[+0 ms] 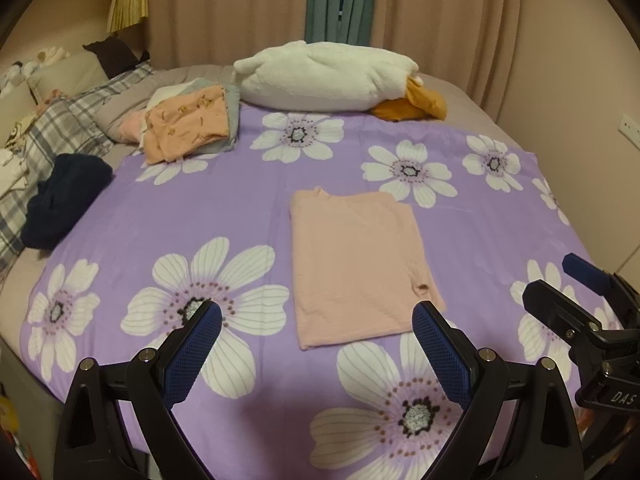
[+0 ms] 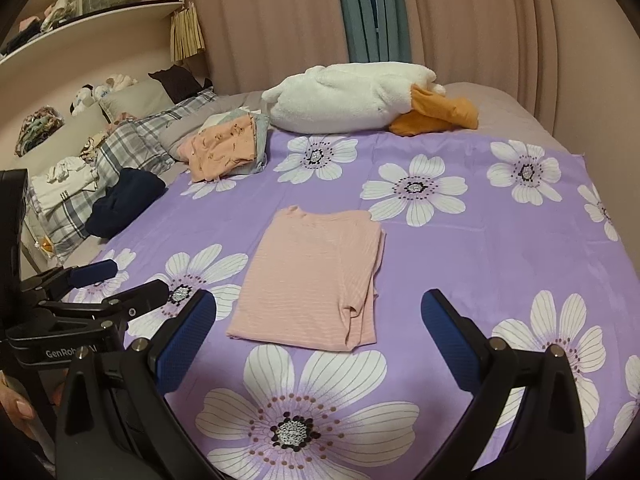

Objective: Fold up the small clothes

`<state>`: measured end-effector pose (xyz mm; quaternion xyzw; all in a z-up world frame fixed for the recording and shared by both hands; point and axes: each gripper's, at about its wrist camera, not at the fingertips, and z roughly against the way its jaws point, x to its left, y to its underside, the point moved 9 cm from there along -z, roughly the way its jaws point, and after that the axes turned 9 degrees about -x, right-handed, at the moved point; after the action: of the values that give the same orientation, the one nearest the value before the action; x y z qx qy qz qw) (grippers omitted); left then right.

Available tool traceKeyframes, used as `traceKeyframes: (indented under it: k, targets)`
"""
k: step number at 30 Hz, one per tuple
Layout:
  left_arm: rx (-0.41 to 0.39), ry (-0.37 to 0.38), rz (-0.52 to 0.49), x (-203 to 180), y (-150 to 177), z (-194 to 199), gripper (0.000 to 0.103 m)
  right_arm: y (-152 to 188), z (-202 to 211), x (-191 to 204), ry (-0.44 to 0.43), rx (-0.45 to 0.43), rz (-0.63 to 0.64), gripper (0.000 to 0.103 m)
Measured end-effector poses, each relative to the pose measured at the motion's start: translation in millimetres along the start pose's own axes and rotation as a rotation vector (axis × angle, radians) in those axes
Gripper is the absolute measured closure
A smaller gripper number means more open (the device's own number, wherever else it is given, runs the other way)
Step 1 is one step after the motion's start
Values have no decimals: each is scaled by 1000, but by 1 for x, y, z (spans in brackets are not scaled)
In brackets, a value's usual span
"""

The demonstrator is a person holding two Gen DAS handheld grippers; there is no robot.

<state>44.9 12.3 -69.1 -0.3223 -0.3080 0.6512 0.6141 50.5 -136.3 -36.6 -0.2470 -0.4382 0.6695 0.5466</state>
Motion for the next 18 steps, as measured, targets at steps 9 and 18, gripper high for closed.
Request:
traceKeyframes:
  k: [9,18]
  targets:
    - [32,-15,2,3,7,-9,8,11,-13,-5,19,50,-14,0]
    - [39,-21,2,5,8,-10,8,13,-17,-7,13,58,-20,0]
